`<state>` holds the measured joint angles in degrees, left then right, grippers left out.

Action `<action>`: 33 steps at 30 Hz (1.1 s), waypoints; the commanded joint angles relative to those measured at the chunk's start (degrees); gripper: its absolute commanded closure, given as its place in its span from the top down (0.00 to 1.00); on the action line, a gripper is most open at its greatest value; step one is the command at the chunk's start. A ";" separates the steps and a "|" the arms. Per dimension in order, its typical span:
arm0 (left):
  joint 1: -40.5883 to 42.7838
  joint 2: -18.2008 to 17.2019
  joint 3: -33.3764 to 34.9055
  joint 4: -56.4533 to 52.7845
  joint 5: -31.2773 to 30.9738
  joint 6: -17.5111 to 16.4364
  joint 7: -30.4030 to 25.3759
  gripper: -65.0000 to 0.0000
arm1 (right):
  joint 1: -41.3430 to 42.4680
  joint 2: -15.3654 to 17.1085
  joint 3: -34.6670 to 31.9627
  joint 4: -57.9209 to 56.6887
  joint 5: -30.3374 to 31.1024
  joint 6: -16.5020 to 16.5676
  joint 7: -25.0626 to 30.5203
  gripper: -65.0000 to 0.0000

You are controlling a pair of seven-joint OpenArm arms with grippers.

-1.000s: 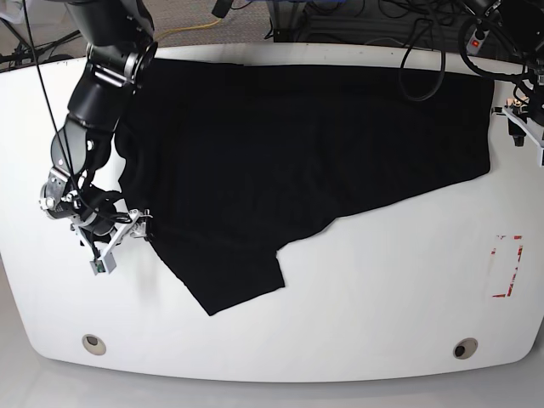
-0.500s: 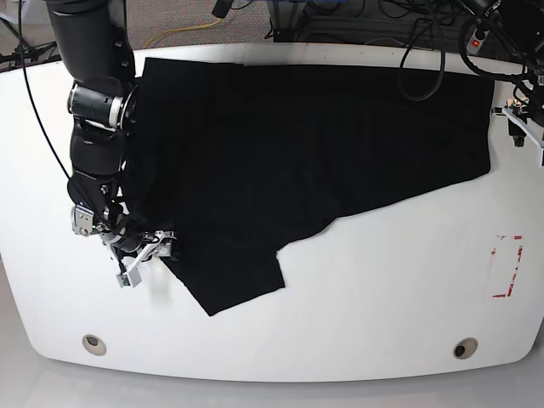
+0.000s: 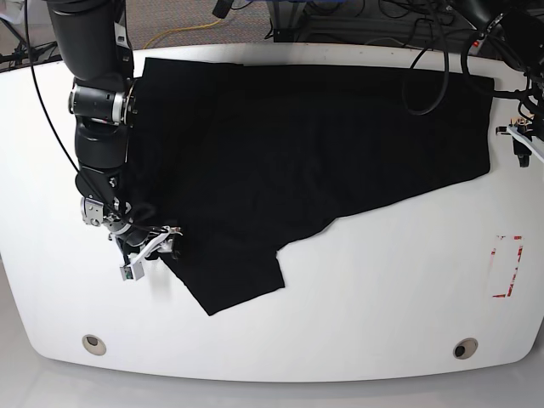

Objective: Fold the T-shirt properly
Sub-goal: 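Lower the right gripper and grasp the shirt's hem corner, then move the left gripper down and grasp the opposite hem corner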

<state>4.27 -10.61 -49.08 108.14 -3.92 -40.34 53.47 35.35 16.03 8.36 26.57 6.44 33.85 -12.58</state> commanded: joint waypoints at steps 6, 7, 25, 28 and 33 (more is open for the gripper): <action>-6.16 -0.95 0.24 -2.95 -0.52 0.34 -1.21 0.68 | 1.35 0.45 -0.05 0.47 -0.06 -0.04 -1.00 0.04; -6.95 -0.95 0.24 -4.44 -0.52 0.34 -1.21 0.75 | 1.35 0.45 -0.05 0.47 -0.06 -0.04 -1.00 0.04; -14.78 -2.71 5.34 -30.38 -0.60 0.34 -1.56 0.82 | 1.09 0.45 -0.05 0.47 0.20 0.22 -1.09 0.04; -15.83 -2.71 5.52 -32.31 -0.60 0.34 -1.56 0.82 | 1.09 0.45 -0.05 0.47 0.38 0.31 -1.09 0.04; -17.50 -2.88 10.27 -39.08 -0.60 0.34 -1.47 0.78 | 1.09 0.45 -0.05 0.47 0.38 0.40 -1.09 0.03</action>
<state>-12.34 -12.73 -39.79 69.21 -3.49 -40.01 52.58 35.03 15.90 8.29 26.50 6.83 34.09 -13.47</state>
